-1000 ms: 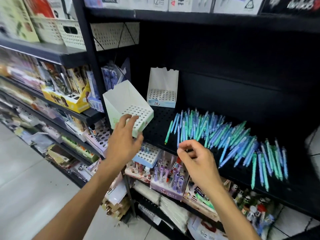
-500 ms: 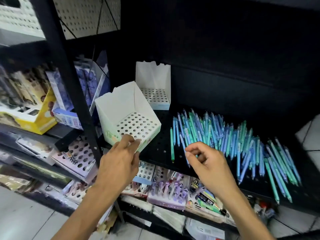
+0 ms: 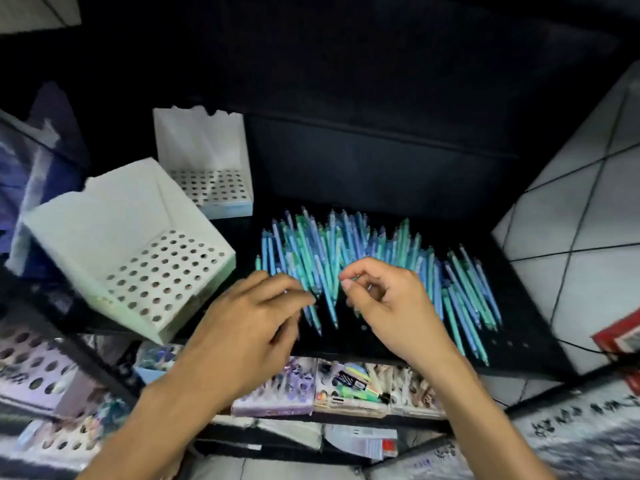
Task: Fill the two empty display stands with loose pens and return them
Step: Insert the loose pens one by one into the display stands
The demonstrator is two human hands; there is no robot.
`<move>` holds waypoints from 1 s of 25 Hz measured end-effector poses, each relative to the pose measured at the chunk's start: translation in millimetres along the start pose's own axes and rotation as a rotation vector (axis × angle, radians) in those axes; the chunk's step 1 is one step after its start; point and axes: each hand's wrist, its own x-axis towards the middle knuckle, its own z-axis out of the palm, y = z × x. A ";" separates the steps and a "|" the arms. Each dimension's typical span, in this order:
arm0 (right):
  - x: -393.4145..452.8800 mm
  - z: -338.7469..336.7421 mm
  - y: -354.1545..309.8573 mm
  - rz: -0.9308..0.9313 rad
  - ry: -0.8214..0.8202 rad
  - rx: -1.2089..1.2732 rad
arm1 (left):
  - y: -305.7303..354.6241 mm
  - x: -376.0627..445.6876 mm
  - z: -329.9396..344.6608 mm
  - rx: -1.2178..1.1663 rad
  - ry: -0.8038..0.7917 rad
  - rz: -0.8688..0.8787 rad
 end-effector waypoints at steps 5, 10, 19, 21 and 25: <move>-20.9 -81.7 74.9 0.179 0.267 -0.232 | 73.7 69.7 51.9 -0.092 -0.125 -0.021; -6.9 -139.0 138.1 0.511 0.241 -0.584 | 141.1 111.1 98.7 -0.125 -0.303 0.080; 12.0 -132.9 147.8 0.661 -0.068 -0.587 | 160.1 127.3 134.2 -0.083 -0.448 -0.027; 11.8 -135.2 144.8 0.676 -0.095 -0.561 | 162.4 129.4 138.6 -0.078 -0.434 -0.077; 8.9 -138.4 143.6 0.670 -0.138 -0.535 | 167.3 140.4 145.9 -0.078 -0.422 -0.183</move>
